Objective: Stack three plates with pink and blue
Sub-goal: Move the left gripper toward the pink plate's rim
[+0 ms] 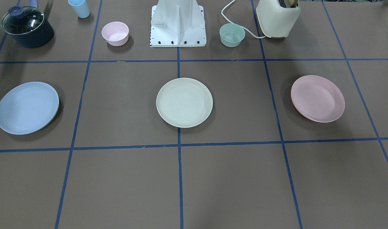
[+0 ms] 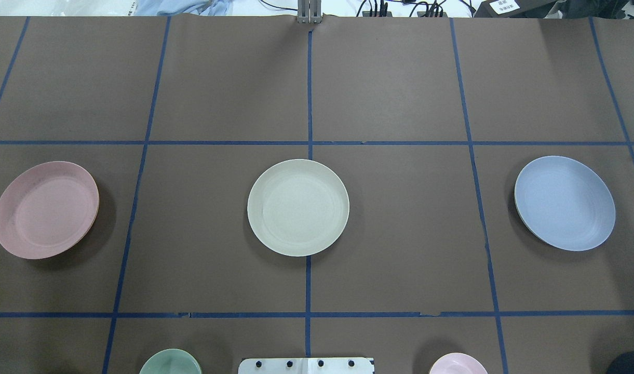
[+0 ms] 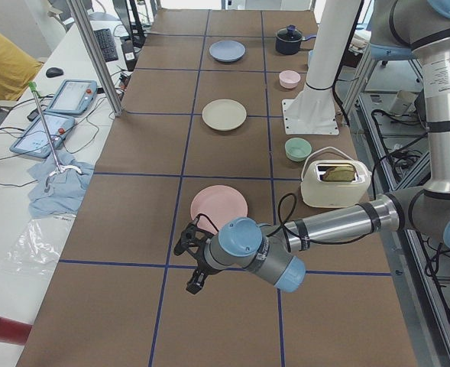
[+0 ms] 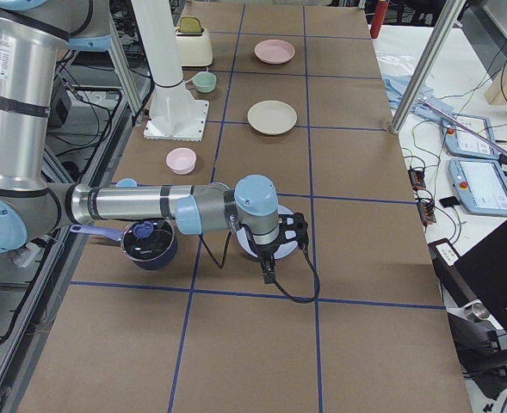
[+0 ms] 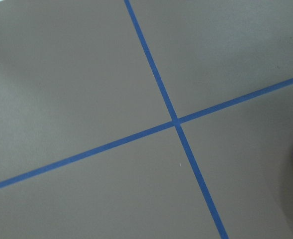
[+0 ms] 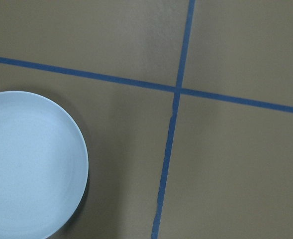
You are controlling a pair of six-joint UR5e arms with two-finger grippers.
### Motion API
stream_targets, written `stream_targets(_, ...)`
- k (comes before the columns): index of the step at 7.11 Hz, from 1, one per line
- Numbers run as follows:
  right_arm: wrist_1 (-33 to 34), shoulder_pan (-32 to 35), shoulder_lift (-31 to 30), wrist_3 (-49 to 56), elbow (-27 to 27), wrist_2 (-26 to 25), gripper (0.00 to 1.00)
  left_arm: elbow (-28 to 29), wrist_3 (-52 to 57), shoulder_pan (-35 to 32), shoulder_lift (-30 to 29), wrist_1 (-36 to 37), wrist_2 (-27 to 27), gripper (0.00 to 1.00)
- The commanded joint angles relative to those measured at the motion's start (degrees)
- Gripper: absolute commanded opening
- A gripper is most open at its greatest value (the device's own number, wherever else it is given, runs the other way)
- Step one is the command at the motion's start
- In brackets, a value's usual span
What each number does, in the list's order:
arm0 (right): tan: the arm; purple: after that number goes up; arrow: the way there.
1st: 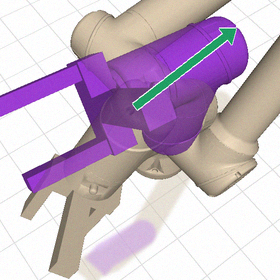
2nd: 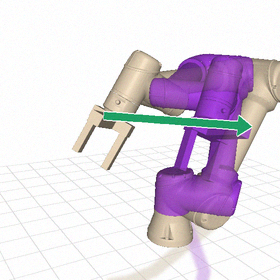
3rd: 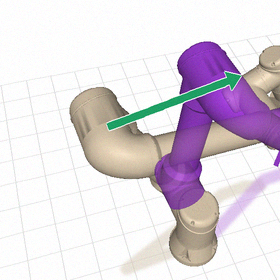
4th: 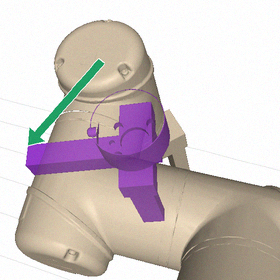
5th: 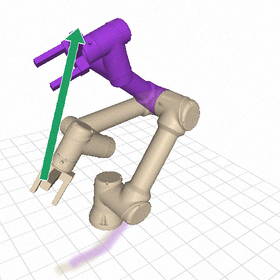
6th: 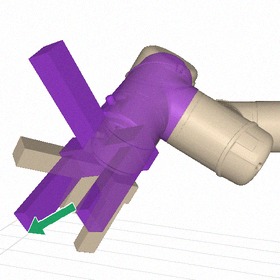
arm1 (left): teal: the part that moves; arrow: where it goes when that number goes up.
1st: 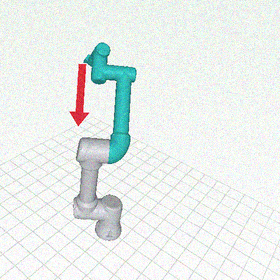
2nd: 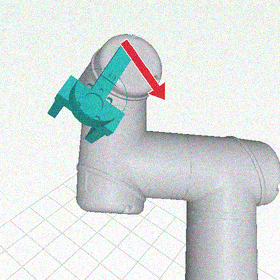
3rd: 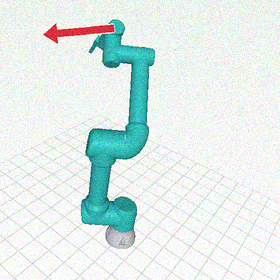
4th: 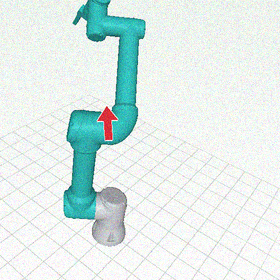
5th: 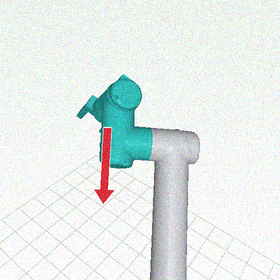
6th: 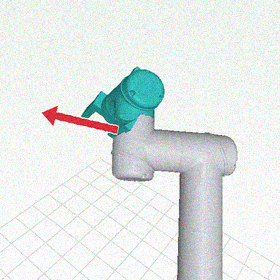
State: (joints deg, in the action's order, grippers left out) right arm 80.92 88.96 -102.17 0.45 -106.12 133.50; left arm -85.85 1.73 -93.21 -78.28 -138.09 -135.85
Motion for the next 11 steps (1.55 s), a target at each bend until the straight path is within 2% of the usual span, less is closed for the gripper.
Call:
stream_targets(1,-5.5,0.0,1.2,-0.1,0.1,0.2,1.0,0.9,-0.5,0.0,-9.2,-6.5,-0.2,1.0)
stream_targets(3,-9.9,0.0,0.6,-0.3,1.7,0.4,1.0,2.6,-0.9,0.2,-10.8,-8.9,-0.6,1.0)
stream_targets(4,-16.1,-0.3,-0.3,-2.6,2.1,1.2,1.0,2.6,-1.2,0.9,-8.4,-15.0,-1.0,1.0)
stream_targets(5,-18.8,-3.7,-0.3,-12.3,1.7,1.2,1.0,2.8,-6.7,5.6,-7.1,-17.0,-4.9,1.0)
stream_targets(6,-27.0,-9.9,-0.4,-26.9,1.8,0.0,1.0,3.0,-16.7,10.0,-5.8,-21.0,-4.4,1.0)
stream_targets(7,-31.9,-15.3,-0.6,-35.9,1.7,-5.0,1.0,3.1,-23.7,15.9,-4.4,-24.3,3.3,1.0)
stream_targets(8,-32.6,-18.6,-0.7,-38.2,1.7,-9.0,1.0,3.4,-31.1,21.4,-2.9,-28.8,11.0,1.0)
stream_targets(10,-32.8,-19.2,-0.7,-38.2,1.7,-9.4,1.0,4.0,-44.3,32.2,-1.2,-31.2,23.2,1.0)
stream_targets(11,-32.8,-19.2,-0.7,-38.2,1.7,-9.4,1.0,5.5,-47.1,36.0,-1.2,-32.8,27.8,0.98)
